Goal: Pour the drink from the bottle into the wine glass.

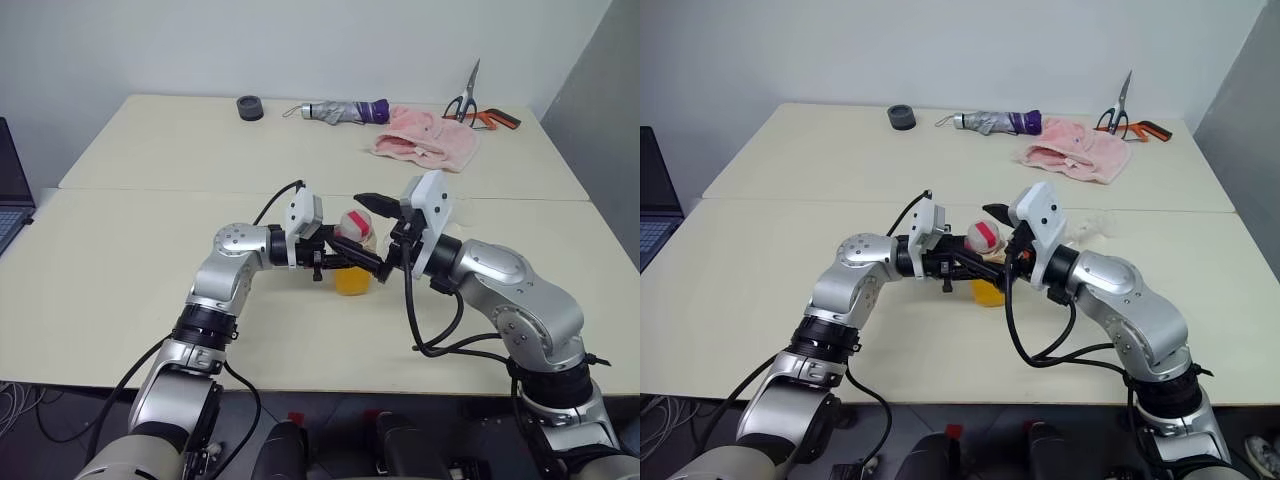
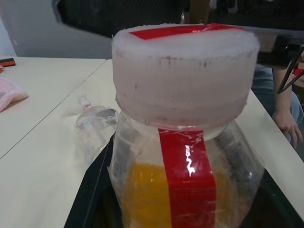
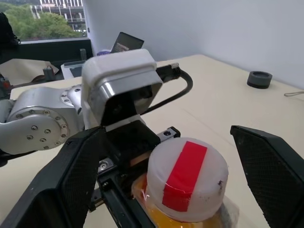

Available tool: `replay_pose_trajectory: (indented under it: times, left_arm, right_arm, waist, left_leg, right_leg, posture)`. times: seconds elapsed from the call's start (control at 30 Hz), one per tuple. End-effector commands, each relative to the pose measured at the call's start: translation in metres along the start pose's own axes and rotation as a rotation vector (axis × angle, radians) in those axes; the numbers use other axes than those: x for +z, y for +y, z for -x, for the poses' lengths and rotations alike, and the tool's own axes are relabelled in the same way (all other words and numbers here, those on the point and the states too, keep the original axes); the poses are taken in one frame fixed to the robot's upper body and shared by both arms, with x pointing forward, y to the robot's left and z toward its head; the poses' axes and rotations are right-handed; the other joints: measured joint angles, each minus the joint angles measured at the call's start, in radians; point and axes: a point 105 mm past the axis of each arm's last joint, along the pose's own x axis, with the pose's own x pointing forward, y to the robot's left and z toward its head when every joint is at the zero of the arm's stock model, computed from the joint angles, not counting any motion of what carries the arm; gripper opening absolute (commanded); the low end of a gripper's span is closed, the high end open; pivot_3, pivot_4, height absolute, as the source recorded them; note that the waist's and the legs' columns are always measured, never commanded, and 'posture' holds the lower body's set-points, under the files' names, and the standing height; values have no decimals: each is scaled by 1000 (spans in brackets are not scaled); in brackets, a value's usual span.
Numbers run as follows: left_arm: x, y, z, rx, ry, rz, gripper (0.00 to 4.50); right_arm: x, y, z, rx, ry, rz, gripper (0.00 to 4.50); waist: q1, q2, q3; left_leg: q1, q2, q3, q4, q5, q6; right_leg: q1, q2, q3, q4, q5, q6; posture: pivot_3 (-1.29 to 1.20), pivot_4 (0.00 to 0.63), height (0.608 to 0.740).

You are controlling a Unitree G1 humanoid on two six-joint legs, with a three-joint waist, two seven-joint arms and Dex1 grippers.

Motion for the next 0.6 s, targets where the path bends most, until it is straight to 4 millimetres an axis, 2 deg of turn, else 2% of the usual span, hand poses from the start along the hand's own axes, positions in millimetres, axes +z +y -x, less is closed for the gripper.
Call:
replay_pose_trajectory:
  times: [0.03, 0.2, 0.37, 0.47, 0.53, 0.6]
  left_arm:
    - [17, 1, -2, -10, -36, -70, 1820]
    - [17, 2, -1, -2, -35, -68, 1820]
    - [18, 1, -1, -3, -38, -68, 1820]
    - [20, -1, -2, -29, -34, -82, 1818]
    - [20, -3, -3, -44, -31, -89, 1817]
    - [19, -6, -4, -66, -18, -95, 1817]
  right_arm:
    - [13, 3, -3, 20, -48, 43, 3572]
    - [13, 3, -4, 28, -48, 49, 1859]
    - [10, 8, -5, 71, -42, 50, 1854]
    - [5, 12, -4, 252, -24, 105, 1854]
    - [1, 7, -2, 365, 13, 160, 1854]
    - [0, -9, -4, 455, 71, 217, 1854]
  waist:
    - [0, 0, 0]
    - [0, 0, 0]
    - [0, 0, 0]
    - [0, 0, 0]
    - [-1, 1, 0]
    - [-3, 2, 1]
  left_leg:
    - [0, 0, 0, 0, 0, 0]
    - [0, 0, 0, 0, 0, 0]
    - [0, 0, 0, 0, 0, 0]
    - [0, 0, 0, 0, 0, 0]
    - [0, 0, 0, 0, 0, 0]
    - [1, 0, 1, 0, 0, 0]
  right_leg:
    - [0, 0, 0, 0, 0, 0]
    - [0, 0, 0, 0, 0, 0]
    - [0, 0, 0, 0, 0, 0]
    - [0, 0, 0, 0, 0, 0]
    - [0, 0, 0, 0, 0, 0]
    - [0, 0, 0, 0, 0, 0]
  posture:
    - [0, 150, 740]
    - [0, 150, 740]
    - [0, 150, 740]
    - [0, 150, 740]
    - [0, 150, 740]
    - [0, 150, 740]
